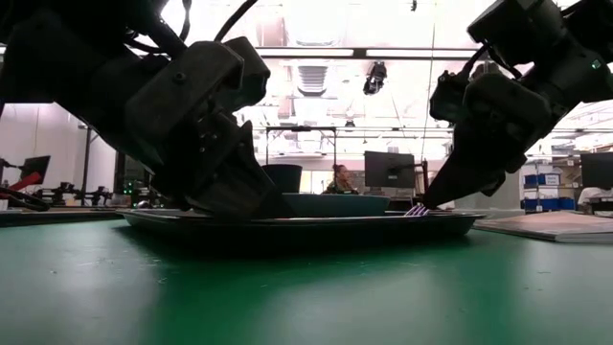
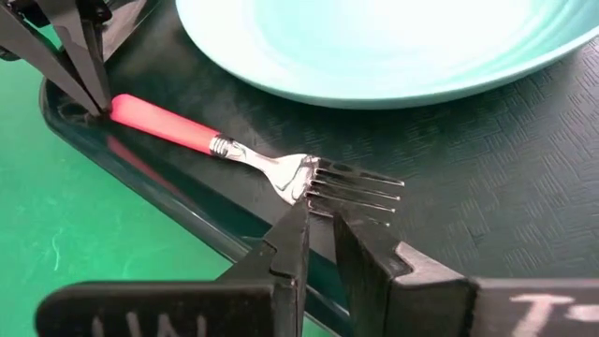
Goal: Pick and place plate/cup/fork/spoon on tray
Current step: Put the pink fork on the black serving tray to the right of the blue plate
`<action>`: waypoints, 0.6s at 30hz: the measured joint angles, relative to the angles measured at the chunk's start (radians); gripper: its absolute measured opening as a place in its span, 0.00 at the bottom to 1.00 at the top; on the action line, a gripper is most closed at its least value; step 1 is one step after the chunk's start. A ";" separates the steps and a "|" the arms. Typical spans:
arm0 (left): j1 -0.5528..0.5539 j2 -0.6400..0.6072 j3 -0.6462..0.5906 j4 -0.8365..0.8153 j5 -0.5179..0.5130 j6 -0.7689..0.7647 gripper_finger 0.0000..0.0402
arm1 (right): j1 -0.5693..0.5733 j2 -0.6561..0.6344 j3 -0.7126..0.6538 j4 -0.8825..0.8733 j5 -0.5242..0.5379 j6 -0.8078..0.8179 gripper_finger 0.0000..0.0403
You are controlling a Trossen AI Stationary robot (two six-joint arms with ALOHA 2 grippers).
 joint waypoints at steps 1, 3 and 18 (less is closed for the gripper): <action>0.000 0.000 0.000 0.000 0.000 -0.001 0.00 | 0.000 0.000 0.000 0.000 0.001 0.000 0.11; 0.000 0.000 0.000 0.000 0.000 -0.002 0.00 | 0.000 0.000 0.000 0.000 0.002 0.000 0.11; 0.001 -0.006 -0.002 -0.005 -0.021 -0.001 0.00 | 0.000 0.000 0.000 0.000 0.022 -0.007 0.11</action>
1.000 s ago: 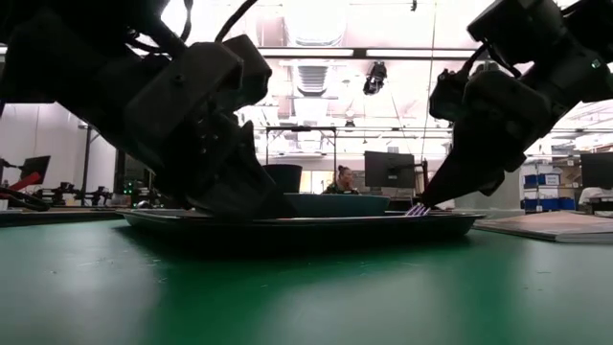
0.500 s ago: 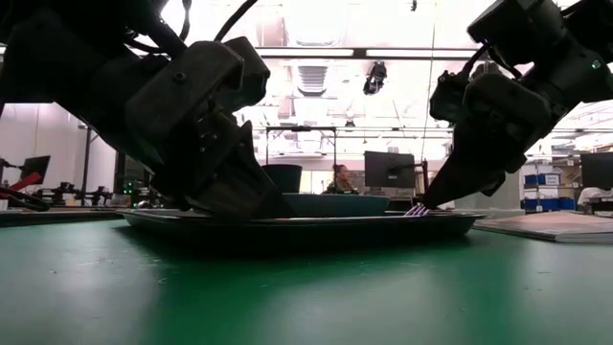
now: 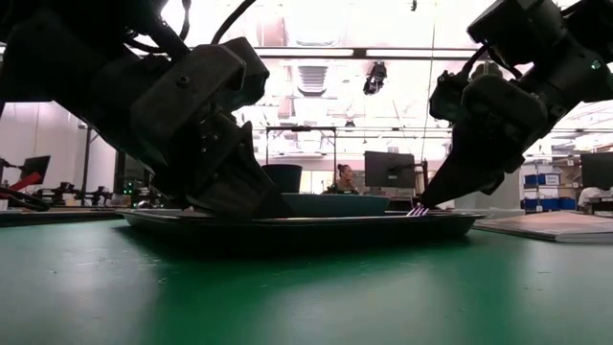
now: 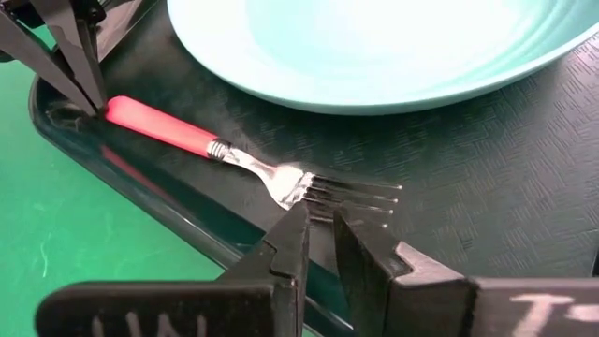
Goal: Pick and place plate/cup/fork/spoon on tray
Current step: Put the pink fork on the black serving tray to the right of the blue plate, then return to Home Position
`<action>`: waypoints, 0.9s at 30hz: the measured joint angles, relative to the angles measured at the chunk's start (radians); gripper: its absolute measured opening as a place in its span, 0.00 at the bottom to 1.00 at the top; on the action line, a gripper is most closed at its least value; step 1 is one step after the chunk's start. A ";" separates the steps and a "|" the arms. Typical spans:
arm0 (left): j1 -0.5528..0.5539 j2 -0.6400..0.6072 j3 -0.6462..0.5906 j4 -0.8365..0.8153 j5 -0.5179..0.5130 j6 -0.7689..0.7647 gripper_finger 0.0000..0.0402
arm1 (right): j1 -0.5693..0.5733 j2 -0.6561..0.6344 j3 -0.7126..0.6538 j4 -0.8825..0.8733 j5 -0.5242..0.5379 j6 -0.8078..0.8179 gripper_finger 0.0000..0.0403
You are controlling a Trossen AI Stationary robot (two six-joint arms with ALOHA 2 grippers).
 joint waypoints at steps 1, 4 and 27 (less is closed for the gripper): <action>0.000 -0.002 0.000 -0.001 0.000 0.000 0.00 | 0.000 0.000 0.000 0.000 0.000 -0.001 0.11; 0.000 -0.009 -0.001 -0.004 0.000 0.004 0.00 | 0.000 0.000 0.000 0.000 0.000 -0.001 0.11; 0.006 -0.657 -0.290 -0.111 0.099 0.503 0.00 | -0.012 -0.421 -0.002 -0.119 -0.028 -0.411 0.11</action>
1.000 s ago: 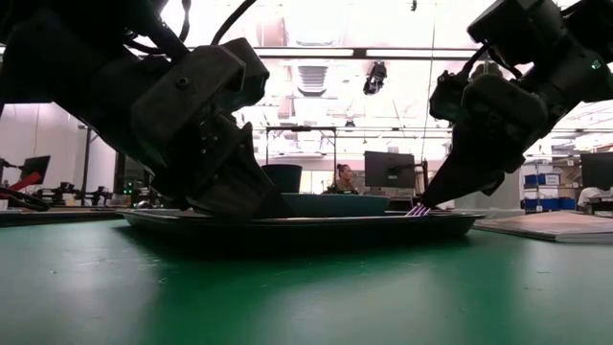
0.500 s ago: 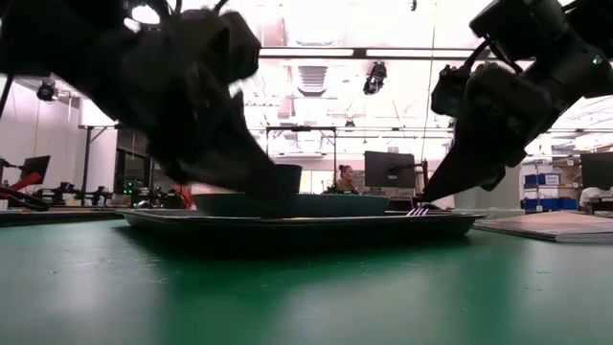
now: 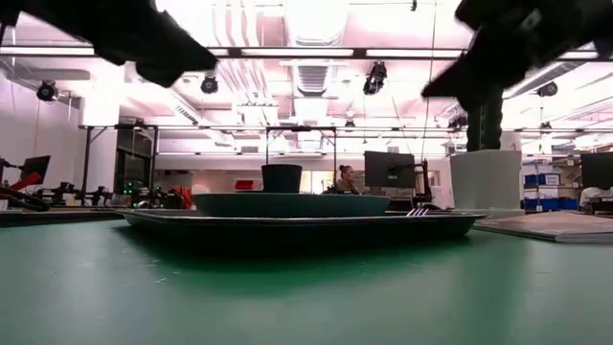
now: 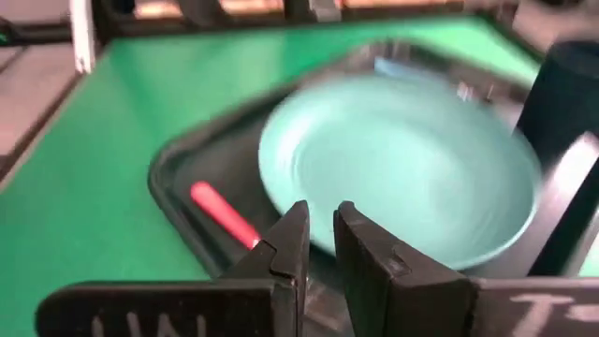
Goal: Pick and place plate/cup/fork/spoon on tray
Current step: Return to Home Position
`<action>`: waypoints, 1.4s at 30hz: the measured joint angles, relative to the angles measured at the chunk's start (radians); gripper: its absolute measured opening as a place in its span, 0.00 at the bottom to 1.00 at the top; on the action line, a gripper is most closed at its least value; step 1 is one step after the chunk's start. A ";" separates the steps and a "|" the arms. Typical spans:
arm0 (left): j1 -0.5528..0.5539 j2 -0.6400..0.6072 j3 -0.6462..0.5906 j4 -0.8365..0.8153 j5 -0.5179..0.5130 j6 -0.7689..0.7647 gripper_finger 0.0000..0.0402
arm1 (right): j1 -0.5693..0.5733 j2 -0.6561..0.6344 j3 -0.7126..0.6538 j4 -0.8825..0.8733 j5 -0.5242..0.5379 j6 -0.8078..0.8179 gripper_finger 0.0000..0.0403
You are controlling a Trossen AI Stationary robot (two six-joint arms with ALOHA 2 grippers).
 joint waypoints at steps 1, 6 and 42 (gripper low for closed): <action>0.005 -0.046 -0.043 0.036 0.000 0.020 0.00 | 0.000 -0.030 -0.001 -0.003 0.000 -0.023 0.11; 0.028 -0.253 -0.266 0.248 0.000 0.097 0.00 | 0.000 -0.138 -0.014 0.015 -0.056 -0.112 0.11; 0.042 -0.523 -0.590 0.611 -0.119 0.253 0.00 | -0.086 -0.795 -0.316 -0.037 -0.105 -0.475 0.11</action>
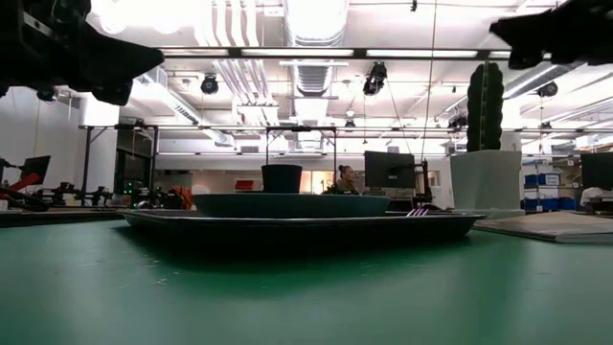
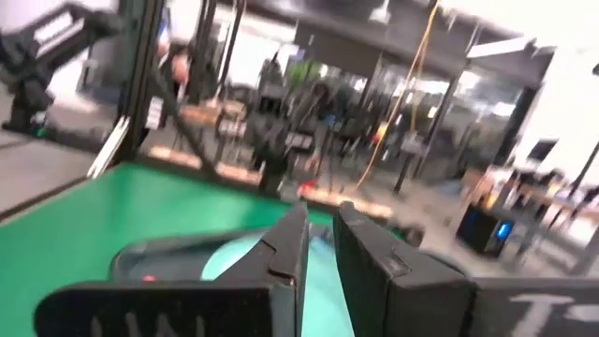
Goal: Pick and place plate/cup/fork/spoon on tray
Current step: Return to Home Position
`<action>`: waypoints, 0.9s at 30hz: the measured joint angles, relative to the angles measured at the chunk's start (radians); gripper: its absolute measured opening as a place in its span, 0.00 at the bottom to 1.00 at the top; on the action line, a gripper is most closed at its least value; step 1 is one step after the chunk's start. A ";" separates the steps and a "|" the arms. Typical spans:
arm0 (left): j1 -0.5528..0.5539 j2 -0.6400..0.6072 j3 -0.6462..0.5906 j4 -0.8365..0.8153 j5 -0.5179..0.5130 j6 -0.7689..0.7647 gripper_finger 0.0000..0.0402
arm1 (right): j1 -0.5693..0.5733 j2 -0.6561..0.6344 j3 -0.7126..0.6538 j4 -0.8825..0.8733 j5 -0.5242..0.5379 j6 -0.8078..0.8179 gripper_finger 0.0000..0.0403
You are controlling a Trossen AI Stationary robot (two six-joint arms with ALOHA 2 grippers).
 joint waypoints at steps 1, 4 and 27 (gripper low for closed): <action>0.000 0.004 0.000 0.001 -0.010 0.000 0.00 | -0.005 -0.011 -0.004 0.001 0.000 -0.009 0.11; 0.000 0.014 0.000 -0.001 -0.017 0.000 0.00 | -0.028 -0.030 -0.023 0.001 -0.047 -0.035 0.11; 0.000 0.140 0.005 0.000 -0.008 0.000 0.00 | -0.110 -0.040 -0.140 0.133 -0.224 0.135 0.11</action>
